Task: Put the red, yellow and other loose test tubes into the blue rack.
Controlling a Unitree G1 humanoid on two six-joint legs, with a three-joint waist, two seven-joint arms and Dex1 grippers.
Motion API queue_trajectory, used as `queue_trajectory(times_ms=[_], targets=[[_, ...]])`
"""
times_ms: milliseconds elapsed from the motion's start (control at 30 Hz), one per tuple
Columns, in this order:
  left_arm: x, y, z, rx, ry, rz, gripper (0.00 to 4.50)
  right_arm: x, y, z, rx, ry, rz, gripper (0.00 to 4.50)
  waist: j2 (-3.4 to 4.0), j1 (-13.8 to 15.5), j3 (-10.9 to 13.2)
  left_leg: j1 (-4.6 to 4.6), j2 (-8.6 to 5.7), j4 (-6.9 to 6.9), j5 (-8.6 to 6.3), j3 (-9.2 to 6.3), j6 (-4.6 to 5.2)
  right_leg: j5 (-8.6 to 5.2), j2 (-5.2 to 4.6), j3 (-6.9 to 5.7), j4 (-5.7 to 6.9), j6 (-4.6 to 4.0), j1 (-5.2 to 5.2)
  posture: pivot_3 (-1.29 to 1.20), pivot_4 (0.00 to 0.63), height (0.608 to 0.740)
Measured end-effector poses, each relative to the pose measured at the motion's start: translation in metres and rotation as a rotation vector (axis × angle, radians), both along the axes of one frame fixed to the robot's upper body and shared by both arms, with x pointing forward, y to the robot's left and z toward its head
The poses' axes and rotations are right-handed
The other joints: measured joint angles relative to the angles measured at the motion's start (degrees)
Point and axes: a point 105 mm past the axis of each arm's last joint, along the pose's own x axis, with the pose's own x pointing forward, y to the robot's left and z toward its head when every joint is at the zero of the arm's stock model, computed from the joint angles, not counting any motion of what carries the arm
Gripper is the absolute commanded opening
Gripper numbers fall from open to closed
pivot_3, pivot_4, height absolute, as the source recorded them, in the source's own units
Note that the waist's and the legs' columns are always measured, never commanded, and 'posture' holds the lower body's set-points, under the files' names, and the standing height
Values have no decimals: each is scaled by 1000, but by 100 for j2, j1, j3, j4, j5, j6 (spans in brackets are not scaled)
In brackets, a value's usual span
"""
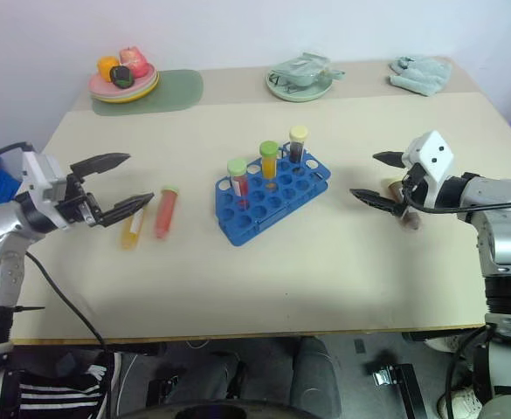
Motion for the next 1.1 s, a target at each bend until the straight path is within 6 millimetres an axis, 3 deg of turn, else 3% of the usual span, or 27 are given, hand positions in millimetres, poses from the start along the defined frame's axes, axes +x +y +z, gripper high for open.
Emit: queue_trajectory(times_ms=[200, 367, 500, 733, 867, 1100], targets=[[5, -4, -1, -40, -18, -5, 4420, 18, 8, 17, 75, -97, -73, 4500, 0, -3, 0, 1, 1, 0, 0, 3, 1, 4, 1, 3, -3, 0, 0, 0, 150, 740], [13, -9, -5, -54, 0, -17, 4420, 29, -1, 25, 127, -99, -210, 4500, 0, 19, 0, -10, -2, 5, -1, 4, 2, 14, 1, 2, -14, 2, -2, 0, 150, 740], [20, -30, -3, -63, -10, -75, 4420, 27, -13, 24, 124, -5, -305, 4500, 0, 16, 0, -33, 1, 10, 0, 2, 4, 50, 10, 1, -66, 8, -3, 0, 150, 740], [21, -33, -2, -50, -5, -99, 4420, 38, -42, 34, 145, 164, -531, 4500, 2, -40, 1, -43, 6, 10, -3, 22, 11, 59, 13, 14, -70, 9, -24, 0, 150, 740], [20, -35, -5, -44, 6, -115, 4420, 37, -43, 42, 136, 267, -554, 4500, 2, -8, 1, -51, 7, 11, -4, 24, 12, 59, 14, 14, -74, 9, -31, 0, 150, 740], [20, -42, -9, -49, 21, -140, 4420, 35, -46, 31, 101, 584, -647, 4500, 2, -11, 2, -57, 6, 13, -6, 36, 15, 61, 13, 15, -77, 11, -34, 0, 150, 740]])
